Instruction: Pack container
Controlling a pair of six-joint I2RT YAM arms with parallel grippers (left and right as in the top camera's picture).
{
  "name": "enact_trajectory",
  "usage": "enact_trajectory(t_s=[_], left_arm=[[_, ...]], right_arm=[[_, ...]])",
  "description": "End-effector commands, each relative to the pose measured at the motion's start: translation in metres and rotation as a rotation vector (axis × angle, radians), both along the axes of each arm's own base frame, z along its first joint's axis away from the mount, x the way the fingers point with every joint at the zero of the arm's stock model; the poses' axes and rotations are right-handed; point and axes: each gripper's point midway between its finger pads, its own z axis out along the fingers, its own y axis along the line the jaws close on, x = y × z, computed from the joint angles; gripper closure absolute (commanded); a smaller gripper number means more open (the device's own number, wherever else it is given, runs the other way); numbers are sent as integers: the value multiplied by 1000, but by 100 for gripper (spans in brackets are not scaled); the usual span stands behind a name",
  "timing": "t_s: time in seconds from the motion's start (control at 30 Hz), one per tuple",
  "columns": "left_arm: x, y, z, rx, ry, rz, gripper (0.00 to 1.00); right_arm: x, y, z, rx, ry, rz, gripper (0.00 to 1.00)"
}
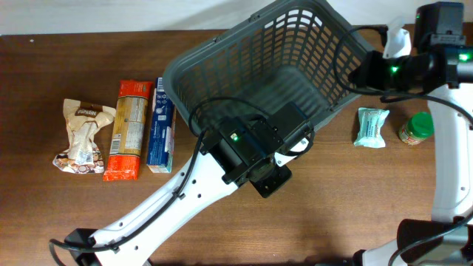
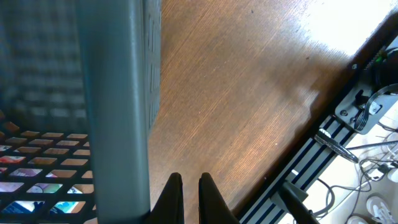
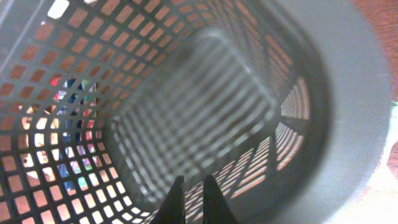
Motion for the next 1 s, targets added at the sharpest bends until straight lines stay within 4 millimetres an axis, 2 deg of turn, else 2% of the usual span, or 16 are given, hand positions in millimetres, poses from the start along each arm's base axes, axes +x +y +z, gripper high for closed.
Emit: enact_trajectory(t_s=[0.0,0.2,0.43,0.77,0.97], left_arm=[[8,4,2,25,-49,0,98],[11,7,1,42,-63,7,98],[21,16,2,83,-112,31,98],[55,46,3,107,-130,145,98],[76,65,4,109,-143,190,98]], right_arm=[[6,3,-7,-58,12,3,96],[5,-4,-22,-111,71,-22,96],[-4,-4,-26,-109,112,-20,96],[-17,-2,-31,-107,164,-7,96],[-19,6,-29,-81,152,56,96]])
